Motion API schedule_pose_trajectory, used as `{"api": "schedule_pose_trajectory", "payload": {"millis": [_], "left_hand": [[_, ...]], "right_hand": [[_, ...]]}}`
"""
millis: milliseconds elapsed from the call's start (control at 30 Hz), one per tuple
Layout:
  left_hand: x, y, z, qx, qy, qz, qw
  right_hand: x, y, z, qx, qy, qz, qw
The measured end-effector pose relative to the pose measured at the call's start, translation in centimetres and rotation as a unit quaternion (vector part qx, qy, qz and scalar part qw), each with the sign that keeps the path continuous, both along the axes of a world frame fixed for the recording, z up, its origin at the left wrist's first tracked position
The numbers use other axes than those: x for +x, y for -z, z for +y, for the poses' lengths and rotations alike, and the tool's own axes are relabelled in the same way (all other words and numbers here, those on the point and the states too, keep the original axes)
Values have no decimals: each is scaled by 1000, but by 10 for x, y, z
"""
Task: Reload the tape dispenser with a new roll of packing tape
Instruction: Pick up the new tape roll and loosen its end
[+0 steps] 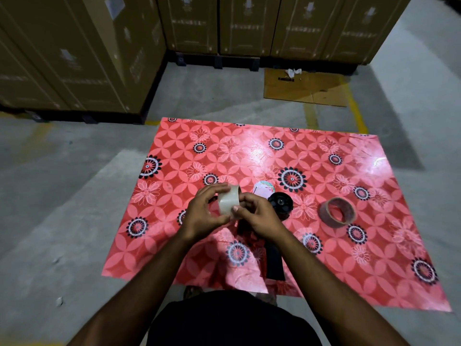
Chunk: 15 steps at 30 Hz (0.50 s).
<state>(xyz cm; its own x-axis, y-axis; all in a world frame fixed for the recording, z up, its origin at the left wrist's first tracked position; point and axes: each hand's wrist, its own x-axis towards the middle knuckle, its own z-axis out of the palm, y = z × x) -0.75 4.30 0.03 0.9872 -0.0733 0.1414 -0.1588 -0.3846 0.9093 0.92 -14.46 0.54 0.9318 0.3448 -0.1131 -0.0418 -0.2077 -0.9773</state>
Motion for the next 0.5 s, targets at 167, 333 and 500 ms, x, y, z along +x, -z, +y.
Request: {"api": "schedule_pose_trajectory", "payload": {"millis": [167,333,500], "left_hand": [[-2,-8,-5,-135,-4,110,985],[-9,-4,-6,-187,-7,142,972],[-13,-5,-11,-159,-18,92,983]], "right_hand": [[-6,-3,-11,-18,-28,-25,999],[-11,-6,-14,17,-44,3,999],[-10,-8,-12,40,-49,26,998]]}}
